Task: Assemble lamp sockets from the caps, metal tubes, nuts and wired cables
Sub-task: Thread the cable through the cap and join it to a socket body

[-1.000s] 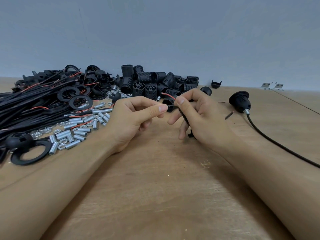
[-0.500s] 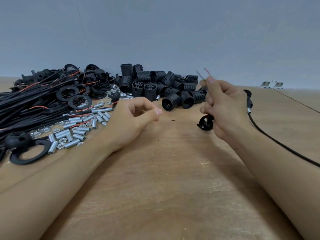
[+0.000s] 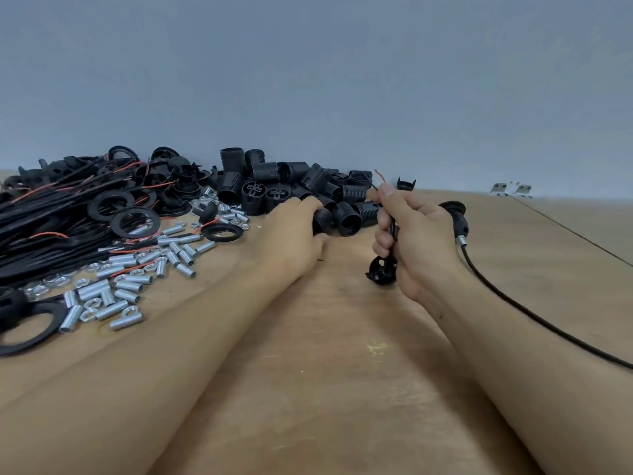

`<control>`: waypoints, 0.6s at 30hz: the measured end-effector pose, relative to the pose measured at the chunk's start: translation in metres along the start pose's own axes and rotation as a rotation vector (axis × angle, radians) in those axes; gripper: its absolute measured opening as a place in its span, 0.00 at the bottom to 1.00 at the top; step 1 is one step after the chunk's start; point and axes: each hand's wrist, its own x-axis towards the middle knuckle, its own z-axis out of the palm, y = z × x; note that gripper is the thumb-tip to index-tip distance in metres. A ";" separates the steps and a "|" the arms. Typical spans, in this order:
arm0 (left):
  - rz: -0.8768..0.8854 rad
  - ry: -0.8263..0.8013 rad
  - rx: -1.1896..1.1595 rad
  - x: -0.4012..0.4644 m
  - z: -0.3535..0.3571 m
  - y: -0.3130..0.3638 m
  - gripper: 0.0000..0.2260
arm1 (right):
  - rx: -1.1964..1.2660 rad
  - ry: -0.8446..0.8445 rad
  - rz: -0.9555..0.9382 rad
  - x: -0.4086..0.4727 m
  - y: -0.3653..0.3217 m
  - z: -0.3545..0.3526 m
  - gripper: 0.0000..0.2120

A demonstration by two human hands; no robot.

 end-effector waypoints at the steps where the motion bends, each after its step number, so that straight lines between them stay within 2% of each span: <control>1: -0.011 0.059 -0.091 -0.003 -0.003 -0.002 0.19 | -0.002 -0.003 0.011 0.000 -0.001 0.000 0.11; 3: -0.114 0.127 -0.475 -0.010 -0.013 -0.009 0.14 | -0.030 -0.024 0.031 -0.002 -0.003 0.002 0.05; 4: -0.200 0.079 -0.783 -0.016 -0.021 -0.012 0.10 | -0.055 -0.047 0.031 -0.004 -0.003 0.003 0.04; 6: -0.322 -0.144 -1.373 -0.032 -0.033 -0.018 0.08 | -0.099 -0.121 0.009 -0.008 -0.004 0.007 0.04; 7: -0.355 -0.236 -1.529 -0.040 -0.037 -0.022 0.10 | -0.114 -0.166 -0.004 -0.012 -0.003 0.010 0.05; 9: -0.375 -0.319 -1.625 -0.052 -0.042 -0.025 0.13 | -0.146 -0.258 -0.033 -0.021 -0.002 0.017 0.07; 12: -0.362 -0.316 -1.605 -0.055 -0.043 -0.022 0.19 | -0.233 -0.355 -0.099 -0.034 0.000 0.022 0.07; 15: -0.376 -0.336 -1.526 -0.053 -0.042 -0.019 0.17 | -0.273 -0.377 -0.155 -0.038 -0.003 0.023 0.04; 18: -0.394 -0.346 -1.522 -0.049 -0.039 -0.019 0.16 | -0.399 -0.376 -0.293 -0.041 -0.009 0.023 0.03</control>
